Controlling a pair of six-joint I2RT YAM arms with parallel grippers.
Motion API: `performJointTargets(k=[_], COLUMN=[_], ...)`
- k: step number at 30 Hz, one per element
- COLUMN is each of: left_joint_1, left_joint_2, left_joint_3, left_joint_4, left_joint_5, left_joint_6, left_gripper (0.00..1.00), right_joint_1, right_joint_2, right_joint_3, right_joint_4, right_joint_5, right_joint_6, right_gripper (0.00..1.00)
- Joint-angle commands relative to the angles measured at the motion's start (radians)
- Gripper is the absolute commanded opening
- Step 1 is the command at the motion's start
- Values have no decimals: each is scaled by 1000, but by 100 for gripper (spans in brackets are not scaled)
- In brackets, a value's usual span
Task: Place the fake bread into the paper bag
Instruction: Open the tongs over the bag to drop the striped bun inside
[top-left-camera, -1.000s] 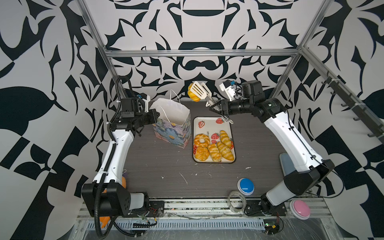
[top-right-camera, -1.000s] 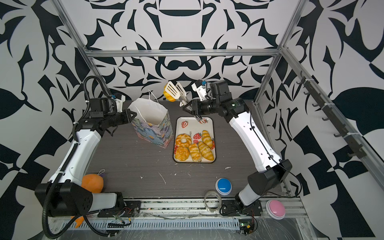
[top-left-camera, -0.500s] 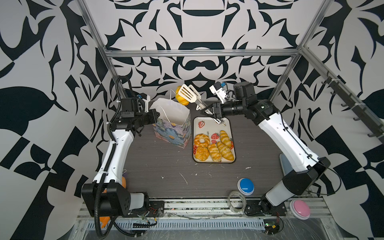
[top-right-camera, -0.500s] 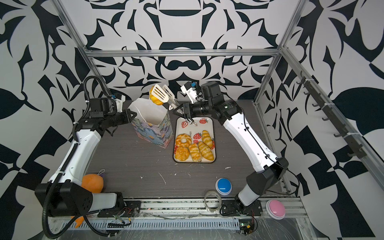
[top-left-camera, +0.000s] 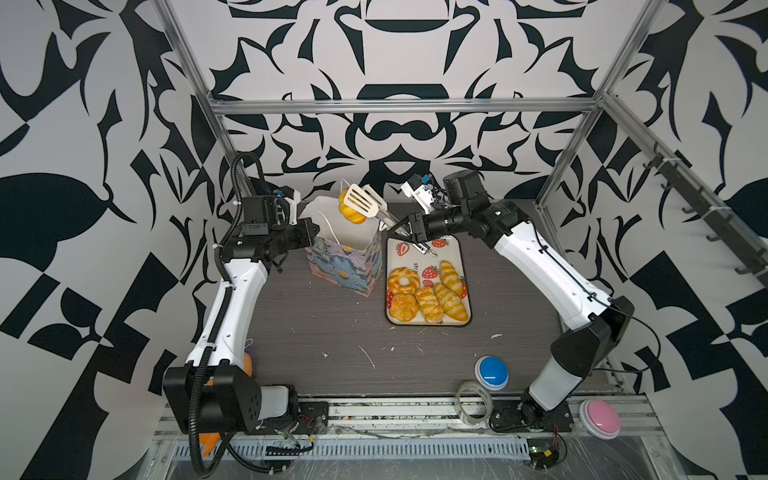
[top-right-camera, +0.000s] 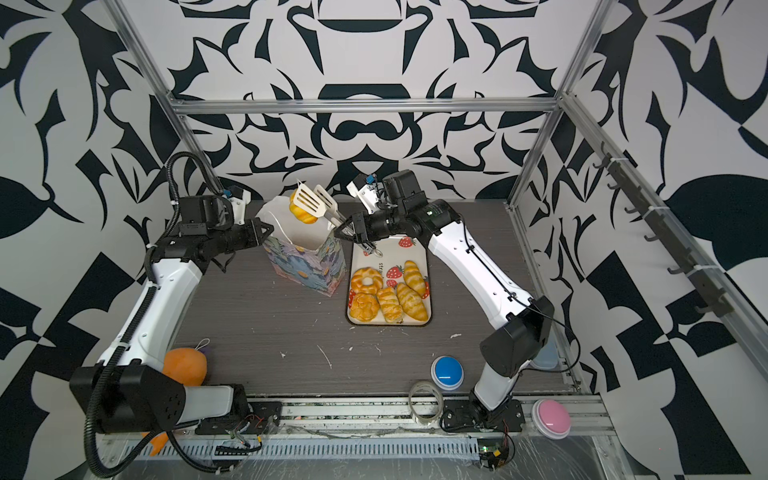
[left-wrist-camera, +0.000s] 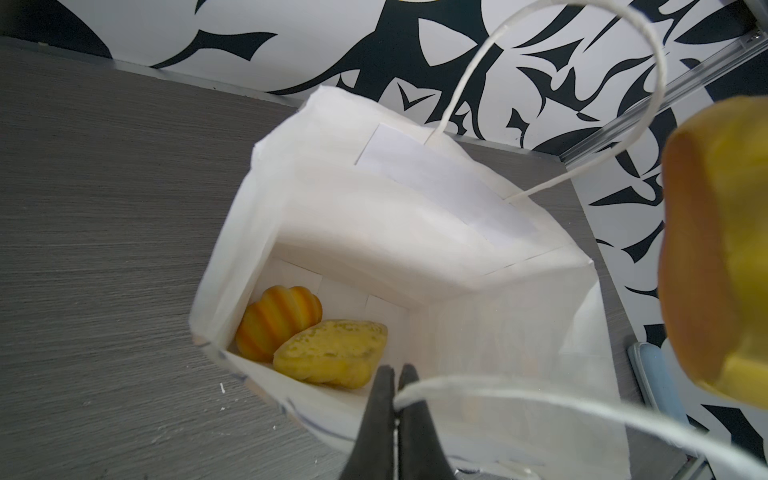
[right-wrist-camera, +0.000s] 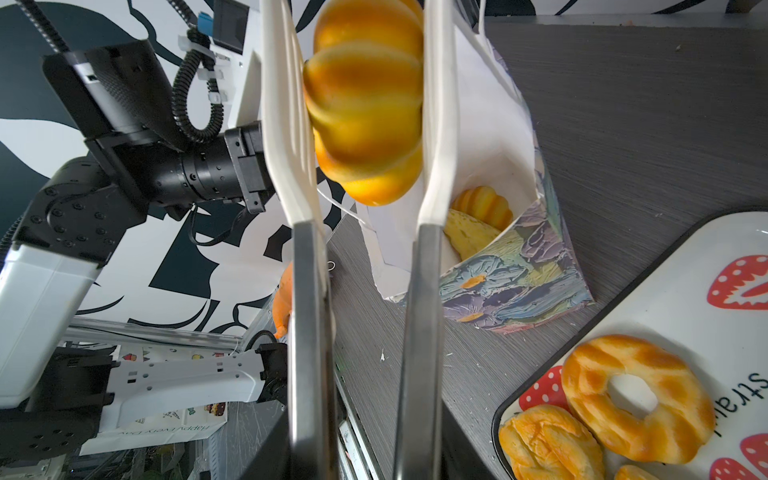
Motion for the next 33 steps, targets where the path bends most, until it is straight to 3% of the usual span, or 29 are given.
performJointTargets(k=[1, 22, 33], left_joint_1=[4, 3, 3], left_joint_2=[-18, -23, -20], left_joint_3=[-14, -14, -15], left_joint_4=[1, 2, 2], left_joint_5=[18, 18, 21], left_joint_6=[-3, -3, -6], left_gripper=[1, 1, 2], right_joint_1=[8, 10, 13], right_joint_2=[-13, 67, 77], right_joint_3=[5, -10, 2], right_joint_4=[91, 78, 52], right_joint_5=[-40, -21, -16], right_joint_6=[7, 23, 12], right_gripper=[42, 43, 52])
